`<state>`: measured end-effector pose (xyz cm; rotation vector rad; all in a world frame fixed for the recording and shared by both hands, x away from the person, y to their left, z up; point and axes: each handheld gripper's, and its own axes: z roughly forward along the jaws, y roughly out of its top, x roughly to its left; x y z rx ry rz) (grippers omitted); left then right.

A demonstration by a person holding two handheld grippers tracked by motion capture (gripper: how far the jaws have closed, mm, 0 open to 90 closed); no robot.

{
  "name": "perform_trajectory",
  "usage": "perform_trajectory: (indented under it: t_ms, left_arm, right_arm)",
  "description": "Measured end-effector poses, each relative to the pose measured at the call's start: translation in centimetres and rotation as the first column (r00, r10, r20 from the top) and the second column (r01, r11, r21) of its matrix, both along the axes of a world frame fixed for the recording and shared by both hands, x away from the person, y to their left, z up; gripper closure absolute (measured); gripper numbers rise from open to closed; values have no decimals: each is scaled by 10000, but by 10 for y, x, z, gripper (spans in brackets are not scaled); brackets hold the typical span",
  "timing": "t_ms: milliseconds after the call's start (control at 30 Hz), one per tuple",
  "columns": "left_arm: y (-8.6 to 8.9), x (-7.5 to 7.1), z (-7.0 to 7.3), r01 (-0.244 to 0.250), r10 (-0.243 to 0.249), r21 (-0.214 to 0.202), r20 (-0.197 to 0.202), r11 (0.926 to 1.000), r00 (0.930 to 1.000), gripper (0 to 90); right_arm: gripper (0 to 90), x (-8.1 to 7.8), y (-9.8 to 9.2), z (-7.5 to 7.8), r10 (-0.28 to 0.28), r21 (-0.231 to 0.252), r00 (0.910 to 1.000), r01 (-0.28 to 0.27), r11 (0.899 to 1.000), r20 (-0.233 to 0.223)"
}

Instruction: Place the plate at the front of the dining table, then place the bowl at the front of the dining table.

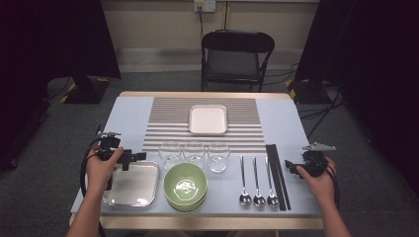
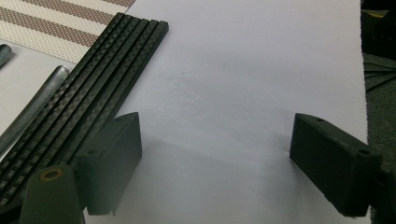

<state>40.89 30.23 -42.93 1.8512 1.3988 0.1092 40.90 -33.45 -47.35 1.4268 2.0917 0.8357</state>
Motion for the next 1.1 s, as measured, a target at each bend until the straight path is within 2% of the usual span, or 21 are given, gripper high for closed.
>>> perform_trajectory:
  t_ms: [33,100,333,467,633,733,1100]
  left_arm:
    - [-1,-1,0,35,-36,-58,-56,10000,10000,207]
    - [-1,-1,-1,16,-16,157,5,9999,10000,207]
    - [-1,0,-2,17,-17,87,53,10000,10000,207]
    - [-1,0,-2,119,-121,172,100,9998,9999,207]
    - [-2,-2,-2,139,-139,-1,99,9999,9999,207]
    - [-2,-2,-2,187,-187,53,114,9998,9998,207]
    - [-2,-6,0,272,-273,25,254,9996,9993,206]
  right_arm:
    - [160,0,0,1,32,-23,10000,-32,10000,-29]
    - [159,0,0,2,8,-87,10000,-9,10000,-90]
    - [159,3,2,10,139,-82,9999,-140,9999,-93]
    - [158,4,9,17,329,-111,9994,-330,9994,-44]
    - [157,5,17,22,545,-16,9985,-545,9985,-96]
    - [157,6,20,24,658,-116,9978,-659,9978,-95]
    - [156,9,42,42,1195,131,9928,-1194,9928,-61]
